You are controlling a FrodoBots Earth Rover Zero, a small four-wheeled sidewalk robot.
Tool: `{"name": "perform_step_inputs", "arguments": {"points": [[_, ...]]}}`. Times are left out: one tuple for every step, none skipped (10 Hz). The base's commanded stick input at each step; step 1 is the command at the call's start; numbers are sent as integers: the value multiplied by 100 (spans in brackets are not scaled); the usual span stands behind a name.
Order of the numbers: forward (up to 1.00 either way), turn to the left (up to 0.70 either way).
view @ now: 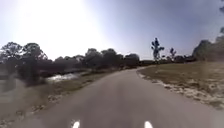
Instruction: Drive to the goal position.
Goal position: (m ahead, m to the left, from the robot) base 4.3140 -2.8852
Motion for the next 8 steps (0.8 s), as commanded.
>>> {"name": "perform_step_inputs", "arguments": {"points": [[100,0],[100,0],[100,0],[100,0],[100,0],[100,0],[100,0],[100,0]]}}
